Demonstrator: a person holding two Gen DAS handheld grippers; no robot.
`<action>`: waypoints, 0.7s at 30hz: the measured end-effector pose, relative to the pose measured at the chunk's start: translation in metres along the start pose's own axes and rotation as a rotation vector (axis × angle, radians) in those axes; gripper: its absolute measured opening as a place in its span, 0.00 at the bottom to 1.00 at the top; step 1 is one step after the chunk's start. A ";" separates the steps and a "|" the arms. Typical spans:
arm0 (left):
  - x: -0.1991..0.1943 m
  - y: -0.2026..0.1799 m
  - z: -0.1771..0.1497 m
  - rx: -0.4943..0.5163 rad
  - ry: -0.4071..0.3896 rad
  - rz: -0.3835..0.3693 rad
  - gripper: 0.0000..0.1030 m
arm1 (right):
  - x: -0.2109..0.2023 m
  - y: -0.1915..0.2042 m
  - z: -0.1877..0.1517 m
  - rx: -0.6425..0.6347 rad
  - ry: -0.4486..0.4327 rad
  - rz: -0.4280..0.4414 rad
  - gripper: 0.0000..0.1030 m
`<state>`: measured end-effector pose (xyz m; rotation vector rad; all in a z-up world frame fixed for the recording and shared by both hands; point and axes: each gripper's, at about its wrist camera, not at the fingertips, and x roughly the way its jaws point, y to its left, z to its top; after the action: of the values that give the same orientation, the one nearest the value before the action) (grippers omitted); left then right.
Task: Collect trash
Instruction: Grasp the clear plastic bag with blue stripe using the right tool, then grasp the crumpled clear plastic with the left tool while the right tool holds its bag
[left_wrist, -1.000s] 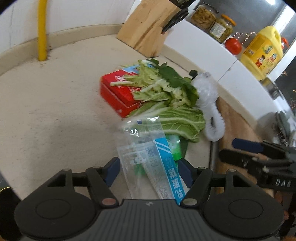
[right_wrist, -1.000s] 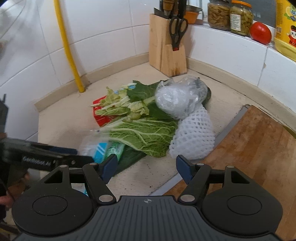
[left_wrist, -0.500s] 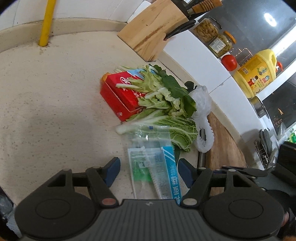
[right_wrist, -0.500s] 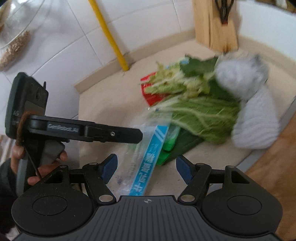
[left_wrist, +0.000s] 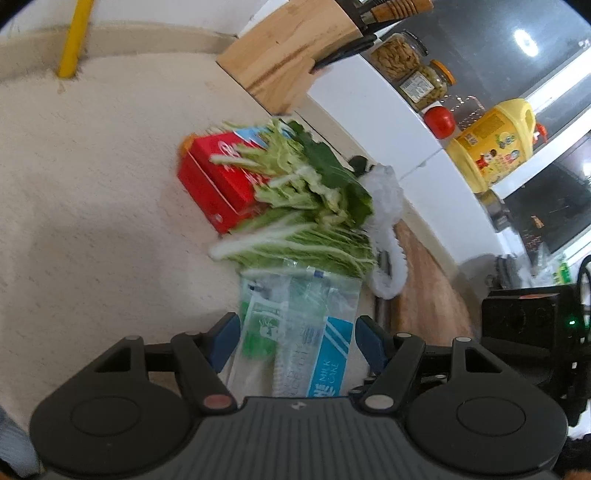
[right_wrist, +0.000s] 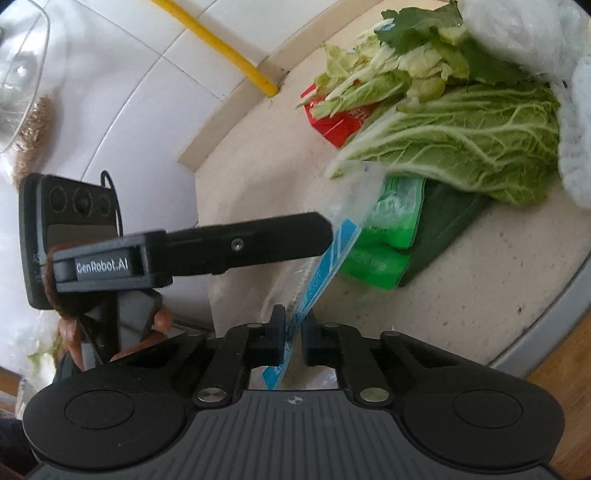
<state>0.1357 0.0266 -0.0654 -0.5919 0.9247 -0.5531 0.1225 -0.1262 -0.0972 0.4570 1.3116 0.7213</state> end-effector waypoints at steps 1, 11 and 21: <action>0.001 -0.001 -0.001 -0.005 0.005 -0.009 0.62 | -0.002 -0.001 -0.001 0.013 -0.004 0.003 0.08; -0.007 -0.014 0.011 0.031 -0.009 0.048 0.62 | -0.038 -0.030 -0.009 0.178 -0.117 0.026 0.05; 0.005 -0.047 0.035 0.136 -0.013 0.056 0.62 | -0.076 -0.049 -0.023 0.236 -0.213 0.049 0.05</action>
<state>0.1597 -0.0025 -0.0194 -0.4457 0.8811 -0.5558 0.1037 -0.2157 -0.0818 0.7387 1.1912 0.5437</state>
